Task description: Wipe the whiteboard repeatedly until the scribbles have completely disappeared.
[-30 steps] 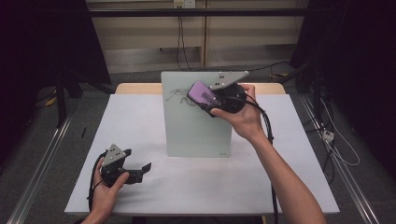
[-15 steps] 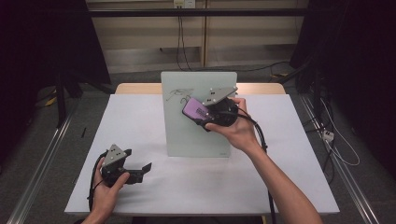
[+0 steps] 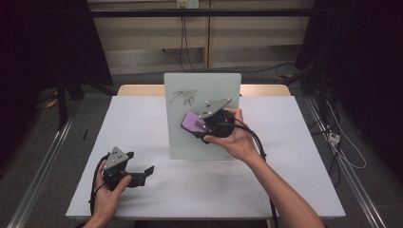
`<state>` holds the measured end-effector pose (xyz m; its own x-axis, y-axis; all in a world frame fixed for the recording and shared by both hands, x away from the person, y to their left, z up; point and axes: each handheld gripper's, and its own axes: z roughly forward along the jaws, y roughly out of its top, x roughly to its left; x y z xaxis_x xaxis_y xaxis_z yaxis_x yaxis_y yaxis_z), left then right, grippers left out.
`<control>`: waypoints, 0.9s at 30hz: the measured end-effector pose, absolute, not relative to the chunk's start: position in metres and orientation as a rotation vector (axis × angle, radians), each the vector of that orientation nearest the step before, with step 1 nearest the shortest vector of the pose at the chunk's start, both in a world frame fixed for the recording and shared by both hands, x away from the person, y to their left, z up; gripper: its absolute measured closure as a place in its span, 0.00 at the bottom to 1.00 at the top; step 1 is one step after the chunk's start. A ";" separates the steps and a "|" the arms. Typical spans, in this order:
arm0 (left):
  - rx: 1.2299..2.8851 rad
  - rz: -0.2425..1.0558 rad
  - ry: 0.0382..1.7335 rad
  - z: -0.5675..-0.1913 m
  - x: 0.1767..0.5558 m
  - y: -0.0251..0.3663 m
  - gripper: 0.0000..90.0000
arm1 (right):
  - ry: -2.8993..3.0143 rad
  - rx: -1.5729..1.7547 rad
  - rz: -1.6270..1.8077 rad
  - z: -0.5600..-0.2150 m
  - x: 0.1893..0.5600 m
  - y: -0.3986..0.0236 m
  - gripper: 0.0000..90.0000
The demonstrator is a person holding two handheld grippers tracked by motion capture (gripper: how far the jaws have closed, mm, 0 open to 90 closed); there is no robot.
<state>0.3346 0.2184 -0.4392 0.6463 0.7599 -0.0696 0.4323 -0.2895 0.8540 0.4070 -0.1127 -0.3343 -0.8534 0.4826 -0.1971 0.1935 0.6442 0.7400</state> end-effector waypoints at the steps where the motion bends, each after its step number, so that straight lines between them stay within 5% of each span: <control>1: 1.925 0.439 0.938 -0.439 0.335 0.218 0.06 | 2.488 0.539 1.062 -0.334 0.408 -0.113 0.47; 27: 1.923 0.438 0.938 -0.439 0.334 0.219 0.06 | 2.288 0.587 1.079 -0.266 0.426 -0.112 0.47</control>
